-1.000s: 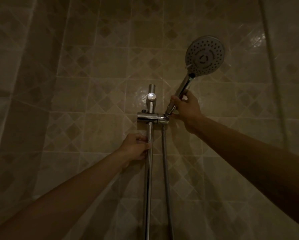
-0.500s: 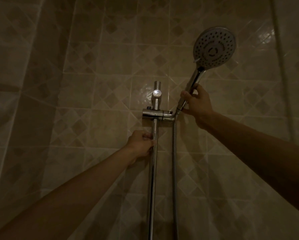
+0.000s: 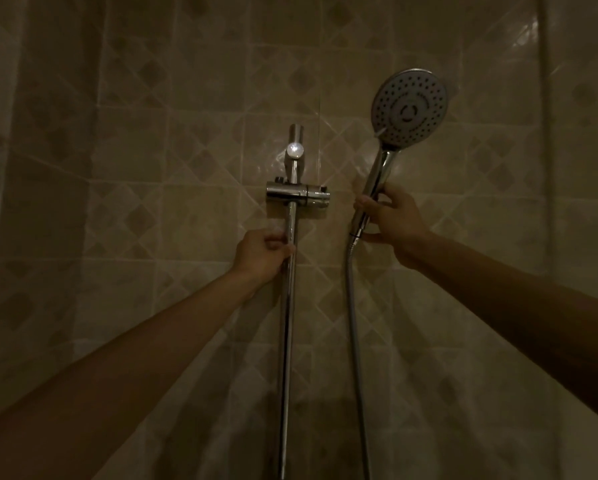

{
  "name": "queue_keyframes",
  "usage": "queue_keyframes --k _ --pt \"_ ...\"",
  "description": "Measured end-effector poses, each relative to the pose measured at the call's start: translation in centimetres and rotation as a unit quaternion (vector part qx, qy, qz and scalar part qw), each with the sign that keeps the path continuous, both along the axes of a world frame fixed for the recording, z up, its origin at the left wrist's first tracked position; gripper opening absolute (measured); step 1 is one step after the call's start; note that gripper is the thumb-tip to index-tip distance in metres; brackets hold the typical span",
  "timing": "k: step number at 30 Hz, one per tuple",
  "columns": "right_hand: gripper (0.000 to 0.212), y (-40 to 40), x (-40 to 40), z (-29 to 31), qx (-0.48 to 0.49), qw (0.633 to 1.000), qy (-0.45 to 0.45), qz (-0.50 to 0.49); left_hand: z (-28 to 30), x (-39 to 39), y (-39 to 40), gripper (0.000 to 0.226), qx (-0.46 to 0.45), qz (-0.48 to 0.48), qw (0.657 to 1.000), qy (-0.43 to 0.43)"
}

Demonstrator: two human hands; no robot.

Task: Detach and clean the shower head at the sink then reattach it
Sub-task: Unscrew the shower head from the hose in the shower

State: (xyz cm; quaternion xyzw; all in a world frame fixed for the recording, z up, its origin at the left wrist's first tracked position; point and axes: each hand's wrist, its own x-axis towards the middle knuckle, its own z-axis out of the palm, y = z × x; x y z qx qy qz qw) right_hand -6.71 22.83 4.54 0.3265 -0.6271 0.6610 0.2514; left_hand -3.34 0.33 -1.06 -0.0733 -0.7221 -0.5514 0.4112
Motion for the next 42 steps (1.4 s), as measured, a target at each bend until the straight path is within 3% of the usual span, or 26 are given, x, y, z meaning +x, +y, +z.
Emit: queue_keyframes --k 6,10,14,18,26,32,37,42 --pt "0.008 0.0 2.3 -3.2 0.034 0.999 -0.025 0.030 -1.8 0.9 1.2 0.035 -0.070 0.071 0.994 0.055" --pt "0.016 -0.1 3.7 -5.0 0.046 0.996 -0.028 0.068 -2.8 2.6 2.8 0.038 -0.152 0.144 0.969 0.127" --pt "0.044 -0.4 4.2 -6.7 0.043 0.995 -0.034 0.078 -4.0 3.8 5.0 0.040 -0.150 0.018 0.984 0.096" --pt "0.028 -0.3 5.1 -8.6 0.066 0.995 -0.031 0.073 -5.5 4.6 6.1 0.031 -0.143 -0.078 0.984 0.076" --pt "0.008 1.2 7.1 -13.9 0.067 0.992 -0.047 0.098 -9.3 7.3 8.0 0.032 -0.073 -0.166 0.983 0.019" --pt "0.025 3.3 8.5 -20.5 0.052 0.981 -0.115 0.147 -13.9 9.3 9.9 0.027 0.027 -0.219 0.974 -0.042" --pt "0.025 5.1 11.1 -29.0 0.137 0.951 -0.186 0.204 -19.1 10.6 11.2 0.023 0.104 -0.204 0.970 -0.085" --pt "0.023 6.1 12.8 -33.7 0.141 0.937 -0.256 0.193 -23.4 12.4 12.2 0.022 0.108 -0.220 0.962 -0.119"
